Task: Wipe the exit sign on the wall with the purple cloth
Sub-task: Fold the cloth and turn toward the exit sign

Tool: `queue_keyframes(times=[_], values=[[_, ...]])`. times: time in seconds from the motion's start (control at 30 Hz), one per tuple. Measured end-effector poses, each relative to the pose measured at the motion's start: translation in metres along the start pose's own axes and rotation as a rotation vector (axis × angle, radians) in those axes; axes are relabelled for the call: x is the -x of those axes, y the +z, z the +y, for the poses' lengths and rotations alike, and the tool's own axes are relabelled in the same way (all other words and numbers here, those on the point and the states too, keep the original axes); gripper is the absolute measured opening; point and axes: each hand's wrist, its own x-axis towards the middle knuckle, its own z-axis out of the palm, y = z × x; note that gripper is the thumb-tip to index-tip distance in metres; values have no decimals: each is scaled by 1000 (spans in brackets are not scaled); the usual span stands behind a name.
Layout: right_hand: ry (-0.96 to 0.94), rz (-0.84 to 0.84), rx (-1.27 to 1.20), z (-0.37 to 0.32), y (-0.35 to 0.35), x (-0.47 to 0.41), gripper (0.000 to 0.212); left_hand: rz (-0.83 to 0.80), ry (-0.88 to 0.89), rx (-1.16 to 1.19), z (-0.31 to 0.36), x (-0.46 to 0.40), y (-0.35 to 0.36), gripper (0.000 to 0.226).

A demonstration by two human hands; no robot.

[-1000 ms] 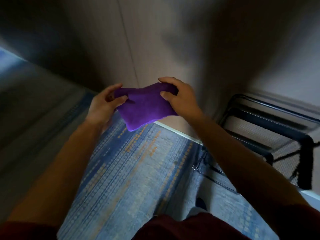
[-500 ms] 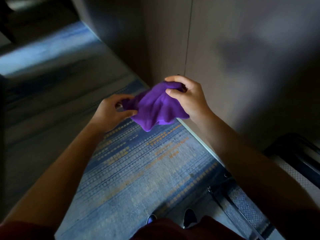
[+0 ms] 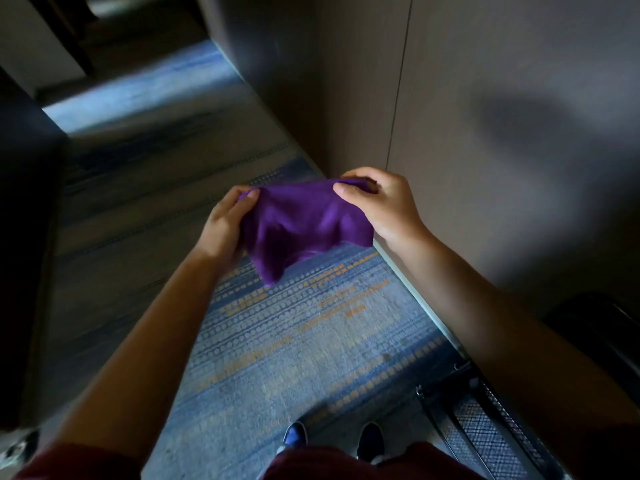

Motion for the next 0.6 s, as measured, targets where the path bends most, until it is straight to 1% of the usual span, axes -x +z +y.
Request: queue_keyframes(times=[0.07, 0.13, 0.17, 0.2, 0.23, 0.27, 0.3, 0.33, 0.4, 0.47, 0.53, 0.57, 0.6], values=[[87, 22, -106, 3, 1, 0, 13, 56, -24, 92, -11, 10, 13, 21], [125, 33, -135, 6, 1, 1, 11, 55, -17, 149, -24, 19, 23, 15], [141, 36, -146, 9, 1, 1, 9, 17, 0, 122, -31, 24, 26, 29], [159, 41, -150, 11, 0, 1, 8, -51, 2, 71, -35, 27, 29, 47], [175, 46, -141, 14, -2, 1, 8, -123, -1, 6, -40, 28, 32, 61], [188, 50, -122, 17, -5, 0, 8, -164, 1, -70, -43, 28, 34, 68], [196, 50, -101, 19, -9, -1, 9, -165, 14, -137, -44, 26, 36, 70], [200, 48, -79, 21, -13, -3, 11, -133, 25, -169, -42, 23, 37, 67], [212, 43, -14, 27, -19, -7, 19, -68, 35, -122, -35, 18, 39, 53], [241, 26, 119, 33, -22, -8, 29, -62, 38, -66, -30, 13, 39, 44], [207, 19, 299, 34, -24, -7, 38, -89, 23, -20, -27, 11, 40, 44], [157, 16, 328, 32, -25, -5, 39, -111, 12, 6, -27, 11, 41, 46], [120, -10, 288, 28, -24, -3, 43, -136, 0, 36, -25, 10, 42, 47]])
